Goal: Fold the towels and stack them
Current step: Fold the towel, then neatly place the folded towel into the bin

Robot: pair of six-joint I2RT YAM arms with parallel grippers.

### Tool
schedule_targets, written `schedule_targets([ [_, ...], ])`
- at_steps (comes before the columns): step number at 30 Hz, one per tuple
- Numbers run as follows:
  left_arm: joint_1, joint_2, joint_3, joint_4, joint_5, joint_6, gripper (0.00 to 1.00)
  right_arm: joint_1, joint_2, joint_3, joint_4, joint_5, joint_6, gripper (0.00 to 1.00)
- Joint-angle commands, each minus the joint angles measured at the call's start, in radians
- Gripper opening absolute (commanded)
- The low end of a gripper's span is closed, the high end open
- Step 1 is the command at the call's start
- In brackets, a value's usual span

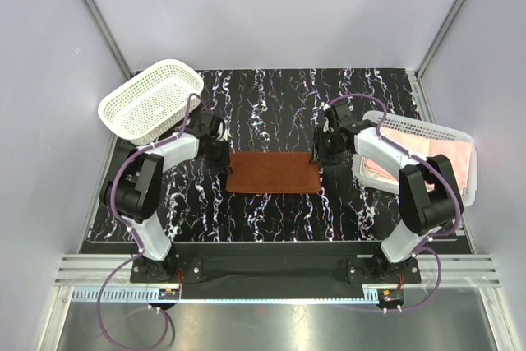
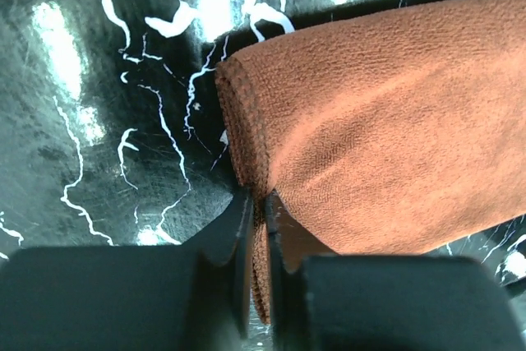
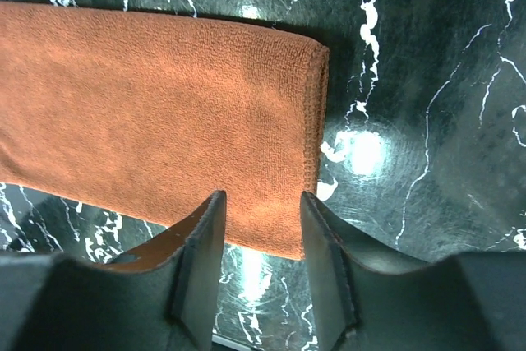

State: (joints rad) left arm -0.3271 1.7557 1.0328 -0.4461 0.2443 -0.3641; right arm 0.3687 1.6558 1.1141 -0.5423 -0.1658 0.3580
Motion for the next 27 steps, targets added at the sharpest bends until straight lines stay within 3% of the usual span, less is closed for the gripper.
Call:
schedule_targets([
  [1, 0.011, -0.031, -0.036, 0.001, -0.089, -0.007, 0.06, 0.009, -0.013, 0.004, 0.051, -0.009, 0.048, 0.49],
  [15, 0.037, -0.088, -0.091, -0.049, -0.192, -0.025, 0.09, 0.032, 0.153, 0.038, 0.143, -0.063, 0.05, 0.55],
  [27, 0.046, -0.087, -0.108, -0.046, -0.166, -0.042, 0.08, 0.059, 0.205, -0.037, 0.258, -0.153, 0.042, 0.53],
])
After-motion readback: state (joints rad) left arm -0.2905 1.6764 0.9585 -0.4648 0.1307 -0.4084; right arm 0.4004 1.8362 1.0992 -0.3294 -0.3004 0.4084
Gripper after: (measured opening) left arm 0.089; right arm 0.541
